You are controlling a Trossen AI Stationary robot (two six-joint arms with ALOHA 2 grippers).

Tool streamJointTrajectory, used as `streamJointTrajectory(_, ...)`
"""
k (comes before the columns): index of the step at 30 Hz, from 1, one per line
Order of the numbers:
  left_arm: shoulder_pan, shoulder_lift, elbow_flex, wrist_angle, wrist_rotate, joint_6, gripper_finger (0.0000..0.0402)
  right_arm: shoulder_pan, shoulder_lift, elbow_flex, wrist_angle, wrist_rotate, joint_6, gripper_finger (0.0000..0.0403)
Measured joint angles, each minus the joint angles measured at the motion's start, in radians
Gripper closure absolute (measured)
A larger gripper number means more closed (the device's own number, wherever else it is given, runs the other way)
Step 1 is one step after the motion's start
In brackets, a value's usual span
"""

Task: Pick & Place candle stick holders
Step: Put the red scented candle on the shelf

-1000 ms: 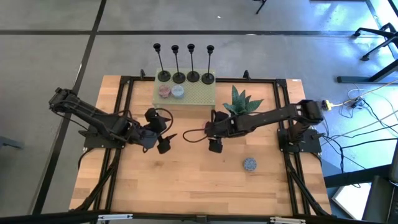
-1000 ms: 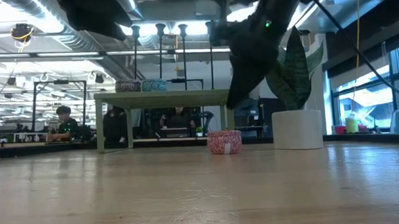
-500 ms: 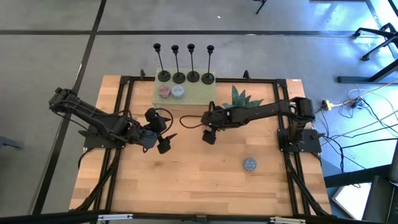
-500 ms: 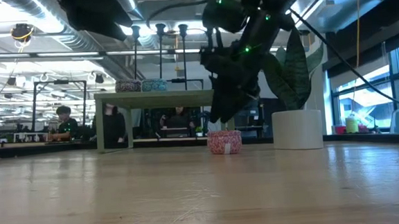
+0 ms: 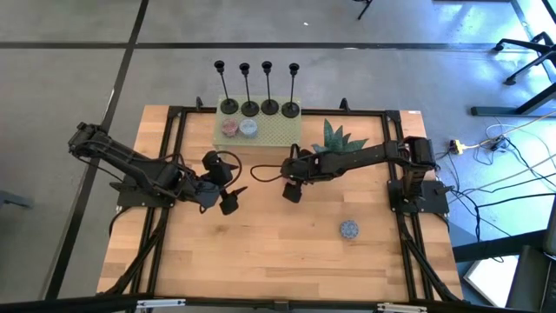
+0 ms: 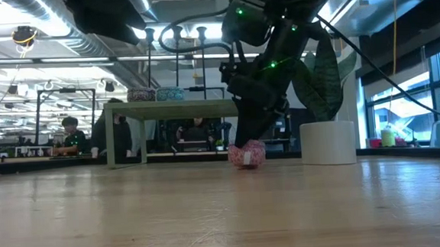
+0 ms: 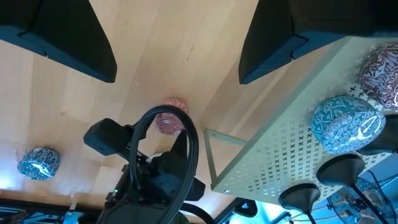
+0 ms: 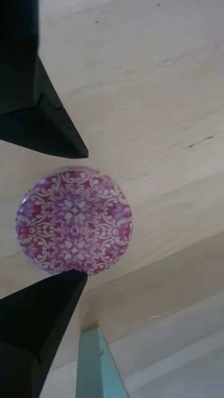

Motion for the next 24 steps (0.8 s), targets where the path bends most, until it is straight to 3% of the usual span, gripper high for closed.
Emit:
streamJointTrajectory(16, 0.0, 0.0, 0.0, 0.0, 0.0, -0.01, 0.0066, 0.003, -0.013, -0.001, -0.005, 0.045, -0.03, 0.0088)
streamJointTrajectory(24, 0.0, 0.0, 0.0, 0.0, 0.001, -0.01, 0.0066, -0.007, 0.012, 0.0, 0.005, -0.008, -0.012, 0.0088)
